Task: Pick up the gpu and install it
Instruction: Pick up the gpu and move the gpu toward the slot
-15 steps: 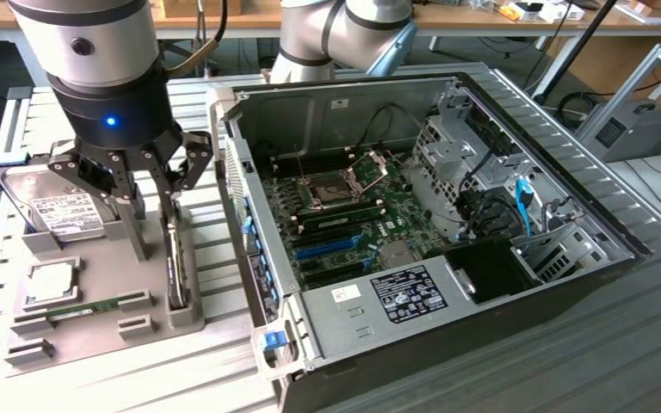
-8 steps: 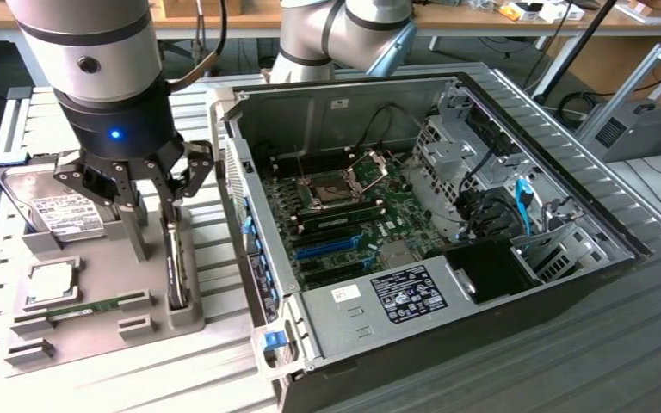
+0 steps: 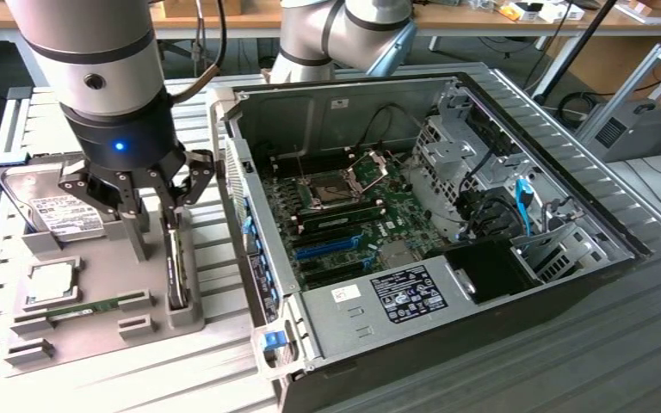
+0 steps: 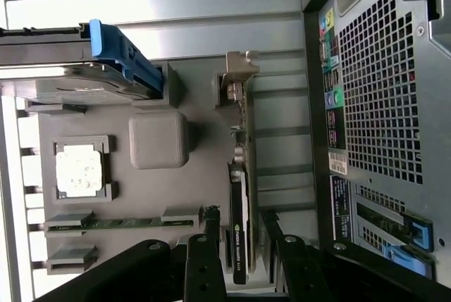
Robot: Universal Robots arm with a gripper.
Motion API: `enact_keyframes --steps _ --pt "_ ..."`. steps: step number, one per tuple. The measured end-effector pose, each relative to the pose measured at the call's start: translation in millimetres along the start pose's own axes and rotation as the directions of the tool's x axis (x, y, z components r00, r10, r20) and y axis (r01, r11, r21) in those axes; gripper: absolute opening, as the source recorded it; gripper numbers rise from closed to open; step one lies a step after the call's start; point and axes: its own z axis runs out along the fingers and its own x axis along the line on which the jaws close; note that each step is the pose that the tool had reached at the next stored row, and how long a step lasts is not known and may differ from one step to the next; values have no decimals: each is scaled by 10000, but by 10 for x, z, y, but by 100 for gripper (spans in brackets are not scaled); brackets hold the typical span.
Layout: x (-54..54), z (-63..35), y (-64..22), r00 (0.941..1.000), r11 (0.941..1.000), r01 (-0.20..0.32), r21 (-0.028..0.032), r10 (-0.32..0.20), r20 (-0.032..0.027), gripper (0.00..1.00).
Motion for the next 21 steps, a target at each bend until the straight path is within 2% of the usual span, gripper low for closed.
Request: enact_keyframes --steps 4,12,21 --pt "0 39 -2 10000 10000 0 0 0 0 36" --pt "1 45 -2 10000 10000 0 -1 0 1 36" --pt "2 116 -5 10000 10000 0 0 0 1 36"
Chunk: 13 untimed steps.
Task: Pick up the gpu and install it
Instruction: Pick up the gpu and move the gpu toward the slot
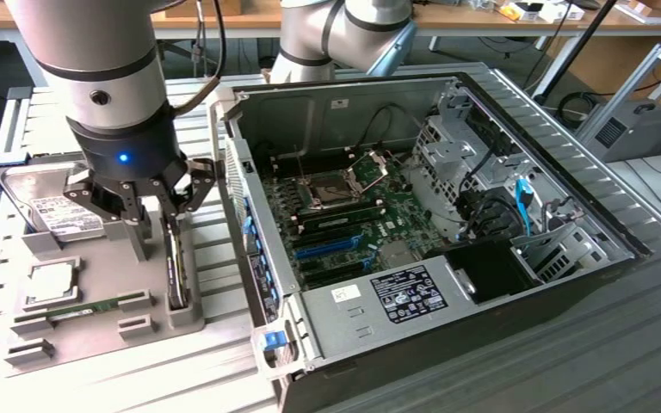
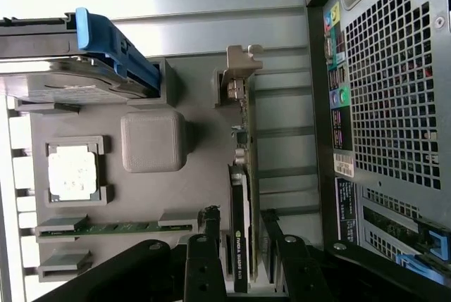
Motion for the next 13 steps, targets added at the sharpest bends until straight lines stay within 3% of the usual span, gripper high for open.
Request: enact_keyframes --steps 13 --pt "2 77 -4 10000 10000 0 0 0 0 36"
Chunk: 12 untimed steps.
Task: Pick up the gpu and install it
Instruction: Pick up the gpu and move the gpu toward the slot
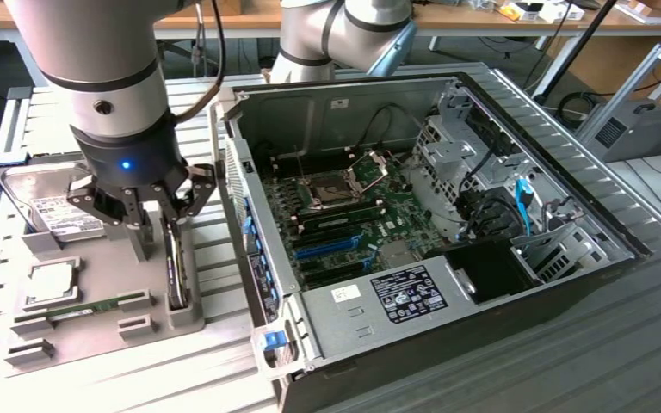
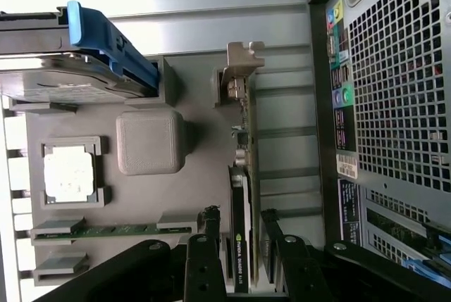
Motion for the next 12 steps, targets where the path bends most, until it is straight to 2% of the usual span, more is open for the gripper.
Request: enact_keyframes --steps 5,12 --pt "1 61 -3 10000 10000 0 0 0 0 36" --pt "-2 62 -3 10000 10000 0 1 0 0 37"
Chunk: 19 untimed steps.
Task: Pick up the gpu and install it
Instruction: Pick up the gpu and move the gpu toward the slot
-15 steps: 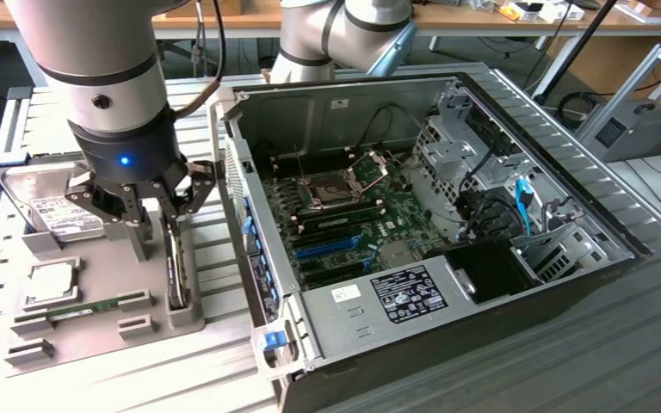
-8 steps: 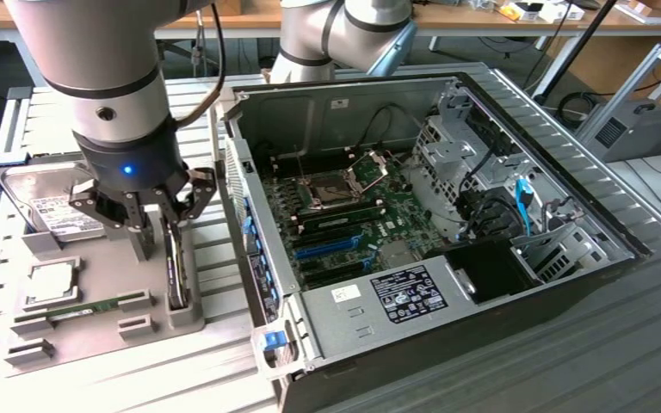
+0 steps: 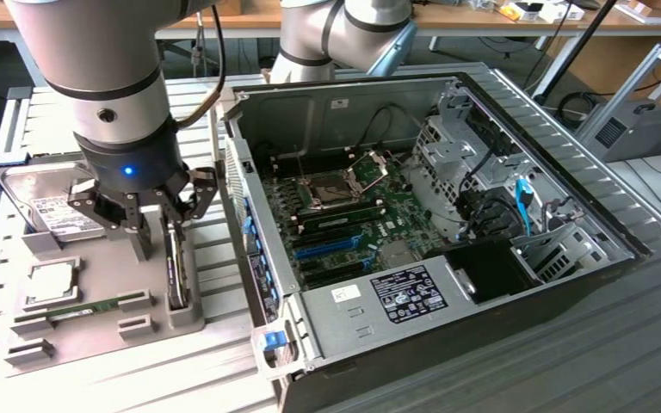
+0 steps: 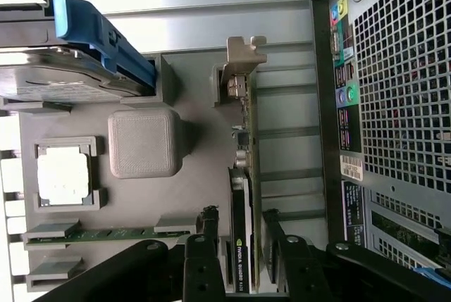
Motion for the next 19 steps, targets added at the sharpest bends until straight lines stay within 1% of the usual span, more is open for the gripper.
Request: enact_keyframes --steps 1,3,9,19 --pt "0 0 0 10000 10000 0 0 0 0 37" --pt "0 0 0 10000 10000 0 1 0 -1 50" --pt "-1 30 -22 10000 10000 1 -1 -1 1 50" --pt "-19 45 -23 10000 10000 0 1 0 -1 50"
